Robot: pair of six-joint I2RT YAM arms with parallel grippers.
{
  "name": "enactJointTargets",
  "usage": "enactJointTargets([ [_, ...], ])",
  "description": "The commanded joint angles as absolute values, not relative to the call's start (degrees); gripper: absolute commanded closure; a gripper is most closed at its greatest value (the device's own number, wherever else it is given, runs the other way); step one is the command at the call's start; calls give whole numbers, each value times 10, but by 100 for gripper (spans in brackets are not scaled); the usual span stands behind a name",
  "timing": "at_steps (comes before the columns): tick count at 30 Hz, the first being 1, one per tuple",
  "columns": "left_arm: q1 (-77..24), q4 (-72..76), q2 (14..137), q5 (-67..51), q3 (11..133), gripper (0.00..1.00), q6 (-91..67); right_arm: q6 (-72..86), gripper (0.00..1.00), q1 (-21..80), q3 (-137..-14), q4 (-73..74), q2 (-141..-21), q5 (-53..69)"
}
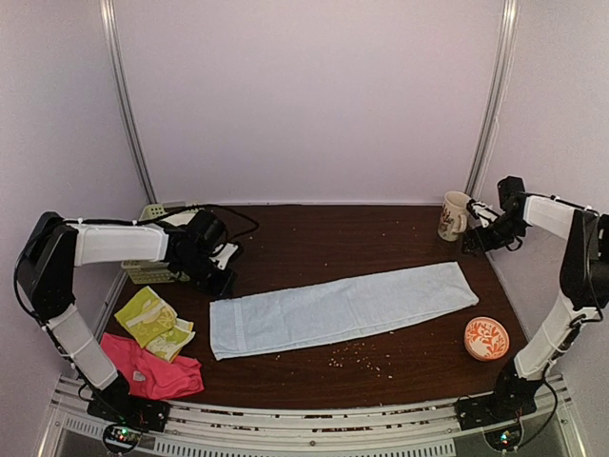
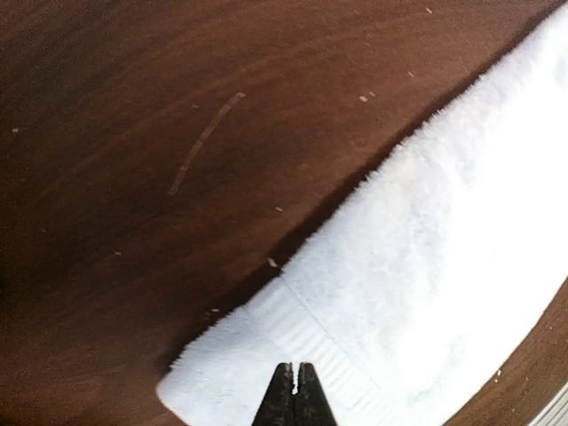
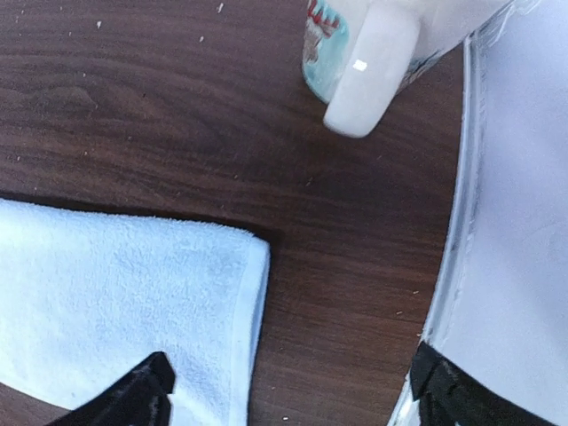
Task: Roll the towels
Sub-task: Move the towel to the center of the board.
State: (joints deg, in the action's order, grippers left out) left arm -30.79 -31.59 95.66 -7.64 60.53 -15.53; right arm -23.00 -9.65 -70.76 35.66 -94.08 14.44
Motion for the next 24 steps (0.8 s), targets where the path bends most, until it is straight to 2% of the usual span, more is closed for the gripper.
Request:
enactJointTargets([
  [1, -341, -294, 944, -138, 575, 100, -156, -263, 16, -99, -705, 424, -989, 192],
  [4, -354, -293, 948, -178, 549, 100, -161, -259, 32, -99, -702, 422, -1009, 197],
  [8, -364, -284, 945, -158, 515, 100, -189, -252, 49, -98, -707, 432, -1045, 219],
  [15, -363, -285, 989, -53, 534, 100, -203, -221, 57, -98, -715, 392, -1090, 127],
  [24, -363, -278, 1069, -53, 635, 100, -173, -199, 66, -102, -752, 361, -1136, 37],
])
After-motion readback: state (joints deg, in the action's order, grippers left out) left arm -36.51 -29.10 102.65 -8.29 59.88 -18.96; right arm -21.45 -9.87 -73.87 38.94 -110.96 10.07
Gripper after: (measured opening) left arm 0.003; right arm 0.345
